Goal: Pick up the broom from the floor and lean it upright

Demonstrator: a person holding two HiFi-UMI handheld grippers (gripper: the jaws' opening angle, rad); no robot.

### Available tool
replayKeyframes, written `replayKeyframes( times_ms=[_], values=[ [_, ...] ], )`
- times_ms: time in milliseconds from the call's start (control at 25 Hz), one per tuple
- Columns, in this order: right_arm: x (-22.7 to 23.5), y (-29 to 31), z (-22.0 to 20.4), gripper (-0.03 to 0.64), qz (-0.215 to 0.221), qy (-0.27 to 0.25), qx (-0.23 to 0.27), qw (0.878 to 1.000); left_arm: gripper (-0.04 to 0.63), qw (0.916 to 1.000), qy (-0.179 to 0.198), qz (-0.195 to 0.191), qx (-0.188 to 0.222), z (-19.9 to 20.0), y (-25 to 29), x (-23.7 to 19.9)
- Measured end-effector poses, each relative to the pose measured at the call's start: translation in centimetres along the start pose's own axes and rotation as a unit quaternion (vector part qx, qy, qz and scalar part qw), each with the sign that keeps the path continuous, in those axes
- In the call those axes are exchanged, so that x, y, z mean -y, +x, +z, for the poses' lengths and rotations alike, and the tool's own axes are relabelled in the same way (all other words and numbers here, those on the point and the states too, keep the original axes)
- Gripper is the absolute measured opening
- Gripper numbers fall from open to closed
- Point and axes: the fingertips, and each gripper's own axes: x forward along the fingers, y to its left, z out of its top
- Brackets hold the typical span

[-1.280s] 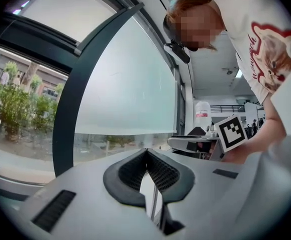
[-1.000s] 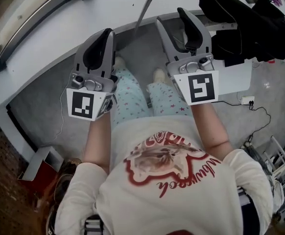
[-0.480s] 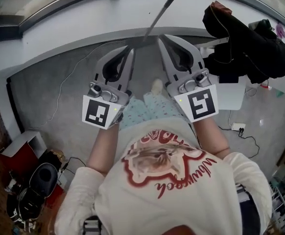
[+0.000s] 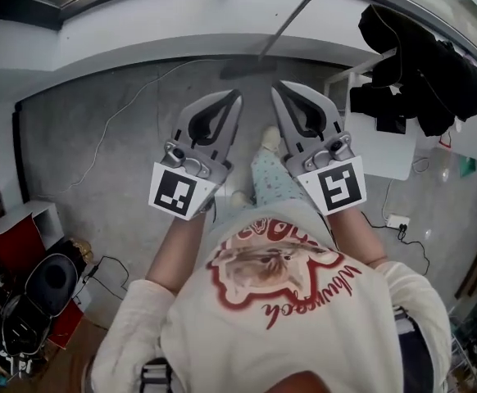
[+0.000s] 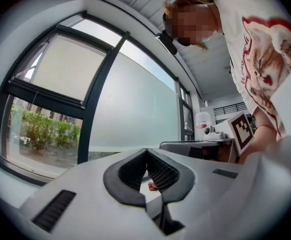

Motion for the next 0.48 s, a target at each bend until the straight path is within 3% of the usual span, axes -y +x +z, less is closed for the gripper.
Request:
replayKeyframes(
  times_ms=[280,480],
  values=[
    [-14.1,-8.5,3.3,0.025,0.003,-0.006,0.018,1.0,0.021,0.9999,0.014,-0.005,0.001,2.6,-15.4,7.6],
    [-21.0,-11.8,7.5,0.025,0.032,-0.021,0.032,0.999,0.021,0.9996,0.021,-0.016,-0.003,4.5,-22.4,11.4]
  ],
)
